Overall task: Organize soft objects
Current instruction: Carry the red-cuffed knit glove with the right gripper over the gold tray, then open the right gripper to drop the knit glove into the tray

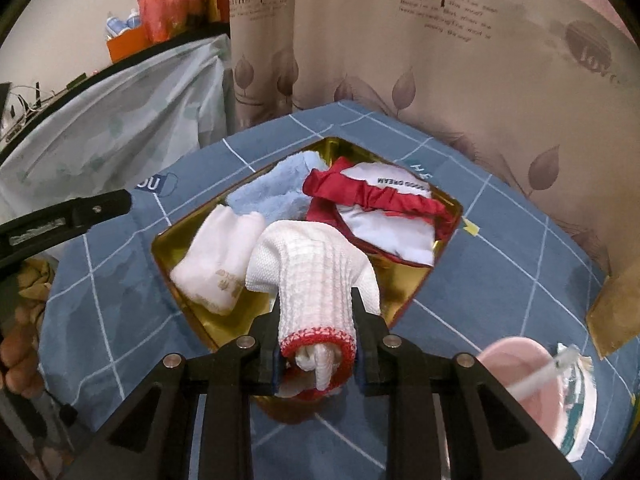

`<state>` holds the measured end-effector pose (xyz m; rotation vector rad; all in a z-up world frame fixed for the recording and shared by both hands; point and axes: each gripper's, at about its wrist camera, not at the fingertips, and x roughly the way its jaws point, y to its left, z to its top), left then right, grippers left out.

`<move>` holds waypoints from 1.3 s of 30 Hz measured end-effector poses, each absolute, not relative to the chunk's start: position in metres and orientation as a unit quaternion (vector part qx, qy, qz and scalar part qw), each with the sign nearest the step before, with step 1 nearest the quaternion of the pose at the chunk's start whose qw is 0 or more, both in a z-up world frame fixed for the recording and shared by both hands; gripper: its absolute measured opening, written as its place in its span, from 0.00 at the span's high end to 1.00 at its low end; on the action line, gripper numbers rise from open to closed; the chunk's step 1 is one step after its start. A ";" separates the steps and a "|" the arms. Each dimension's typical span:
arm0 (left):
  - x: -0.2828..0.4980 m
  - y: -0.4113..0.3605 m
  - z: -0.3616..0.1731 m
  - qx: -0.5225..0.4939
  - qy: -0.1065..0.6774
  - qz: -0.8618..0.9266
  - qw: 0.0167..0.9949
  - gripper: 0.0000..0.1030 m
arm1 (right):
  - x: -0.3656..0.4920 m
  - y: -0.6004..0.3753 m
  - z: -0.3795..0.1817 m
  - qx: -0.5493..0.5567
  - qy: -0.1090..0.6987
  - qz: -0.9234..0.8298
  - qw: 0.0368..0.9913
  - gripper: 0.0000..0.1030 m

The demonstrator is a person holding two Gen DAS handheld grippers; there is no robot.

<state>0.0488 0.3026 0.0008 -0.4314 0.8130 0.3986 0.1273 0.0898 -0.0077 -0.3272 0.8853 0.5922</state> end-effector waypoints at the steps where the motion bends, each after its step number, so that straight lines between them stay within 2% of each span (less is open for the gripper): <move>1: 0.049 0.303 0.001 -0.207 0.389 0.193 0.877 0.51 | 0.129 0.093 -0.011 -0.158 0.423 0.280 0.847 0.77; 14: 0.050 0.304 -0.001 -0.212 0.392 0.191 0.874 0.51 | 0.140 0.106 -0.042 -0.170 0.446 0.266 0.838 0.69; 15: 0.050 0.303 -0.001 -0.212 0.392 0.192 0.875 0.51 | 0.139 0.106 -0.041 -0.170 0.445 0.266 0.838 0.66; 17: 0.050 0.303 -0.001 -0.211 0.392 0.192 0.874 0.51 | 0.138 0.106 -0.040 -0.168 0.443 0.266 0.840 0.52; 20: 0.050 0.303 0.000 -0.209 0.391 0.191 0.876 0.51 | 0.136 0.105 -0.033 -0.169 0.429 0.261 0.848 0.40; 27: 0.050 0.302 0.000 -0.204 0.388 0.189 0.879 0.51 | 0.126 0.094 -0.005 -0.156 0.409 0.263 0.860 0.36; 29: 0.050 0.301 0.000 -0.202 0.388 0.188 0.879 0.51 | 0.120 0.086 0.007 -0.148 0.399 0.266 0.865 0.30; 31: 0.050 0.299 -0.001 -0.199 0.391 0.186 0.879 0.51 | 0.112 0.074 0.018 -0.140 0.388 0.266 0.871 0.29; 39: 0.052 0.290 0.002 -0.181 0.390 0.181 0.884 0.51 | 0.108 -0.019 0.043 -0.127 0.376 0.199 0.896 0.28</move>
